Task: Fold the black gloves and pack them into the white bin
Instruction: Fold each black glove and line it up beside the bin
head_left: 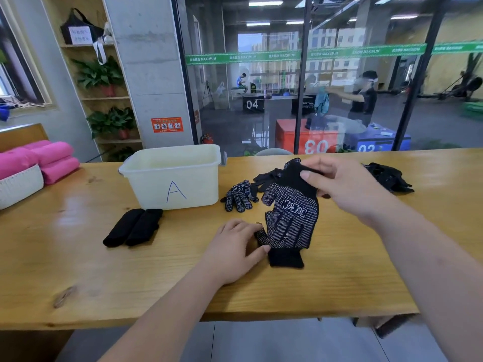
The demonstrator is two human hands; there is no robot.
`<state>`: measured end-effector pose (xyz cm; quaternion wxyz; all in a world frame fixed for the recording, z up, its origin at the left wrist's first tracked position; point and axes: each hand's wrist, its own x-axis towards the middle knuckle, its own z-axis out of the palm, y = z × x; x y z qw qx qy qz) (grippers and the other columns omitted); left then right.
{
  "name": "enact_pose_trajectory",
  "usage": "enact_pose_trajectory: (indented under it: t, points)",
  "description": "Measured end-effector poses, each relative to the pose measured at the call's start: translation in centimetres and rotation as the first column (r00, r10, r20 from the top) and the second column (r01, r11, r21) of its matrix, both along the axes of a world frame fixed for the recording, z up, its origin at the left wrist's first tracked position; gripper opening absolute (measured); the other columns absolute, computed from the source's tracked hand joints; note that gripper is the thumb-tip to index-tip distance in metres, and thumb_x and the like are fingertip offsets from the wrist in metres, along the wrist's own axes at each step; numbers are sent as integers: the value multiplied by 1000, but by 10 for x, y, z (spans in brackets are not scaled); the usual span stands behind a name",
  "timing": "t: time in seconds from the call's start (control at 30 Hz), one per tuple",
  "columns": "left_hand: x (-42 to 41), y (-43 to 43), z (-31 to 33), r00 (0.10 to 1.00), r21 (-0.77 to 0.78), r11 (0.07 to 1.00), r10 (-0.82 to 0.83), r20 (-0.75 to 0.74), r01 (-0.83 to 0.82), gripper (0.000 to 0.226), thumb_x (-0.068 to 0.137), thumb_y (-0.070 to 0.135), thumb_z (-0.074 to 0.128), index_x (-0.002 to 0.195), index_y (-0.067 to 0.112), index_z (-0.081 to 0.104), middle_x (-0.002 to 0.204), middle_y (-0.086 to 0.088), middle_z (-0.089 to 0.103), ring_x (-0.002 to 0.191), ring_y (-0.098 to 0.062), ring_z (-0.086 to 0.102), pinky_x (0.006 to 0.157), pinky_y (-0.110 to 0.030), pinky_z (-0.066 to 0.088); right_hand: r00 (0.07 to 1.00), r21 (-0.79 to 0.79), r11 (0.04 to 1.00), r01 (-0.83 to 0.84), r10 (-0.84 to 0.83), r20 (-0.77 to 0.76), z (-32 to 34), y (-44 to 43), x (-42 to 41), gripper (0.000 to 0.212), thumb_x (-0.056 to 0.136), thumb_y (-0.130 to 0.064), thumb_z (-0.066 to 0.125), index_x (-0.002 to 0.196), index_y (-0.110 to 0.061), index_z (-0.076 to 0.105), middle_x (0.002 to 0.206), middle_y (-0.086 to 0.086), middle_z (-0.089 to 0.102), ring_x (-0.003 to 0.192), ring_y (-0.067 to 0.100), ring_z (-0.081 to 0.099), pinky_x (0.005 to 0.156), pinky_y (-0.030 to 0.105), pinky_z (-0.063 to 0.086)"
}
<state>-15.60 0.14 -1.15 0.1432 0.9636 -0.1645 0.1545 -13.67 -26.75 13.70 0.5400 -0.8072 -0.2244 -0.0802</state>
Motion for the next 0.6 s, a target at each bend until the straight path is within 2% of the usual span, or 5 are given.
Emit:
enact_pose_trajectory:
  t: [0.13,0.3,0.4,0.47,0.6]
  points:
    - [2,0,0,1000,9,1000,7,-24,-7,81,90,86,38,150,35,55,155,24,48,149,-7,27,125,-40,27,998,-49,997,-63,63,-1,26,0,-1,14,104,-15,65,114,-22,73,107,-13,79,91,4,72,76,25,53]
    - [-2,-1,4,999,2,1000,6,-51,-6,88,87,90,41,152,33,55,158,23,46,150,-8,26,125,-44,27,999,-234,972,32,-21,50,29,1,20,12,102,-22,68,108,-31,74,104,-17,79,94,11,74,83,37,62]
    - [-3,-2,5,998,0,1000,4,-70,-4,91,86,91,43,154,32,53,159,23,43,150,-8,24,125,-43,28,956,-258,939,226,-162,246,29,6,36,11,101,-23,69,106,-33,71,104,-17,74,90,5,67,92,42,58]
    - [-4,-3,6,997,6,1000,-1,-78,1,91,86,90,46,156,32,51,161,23,41,151,-8,22,125,-43,27,904,-194,929,315,-232,360,28,9,38,14,101,-22,69,109,-33,71,108,-14,73,98,8,67,96,38,55]
    - [-4,-3,7,996,10,1000,4,-87,-3,93,86,91,44,158,31,48,162,21,39,152,-8,20,126,-43,26,876,-200,931,304,-191,444,-6,19,17,18,98,-21,71,110,-35,72,99,-23,69,87,-1,64,82,28,53]
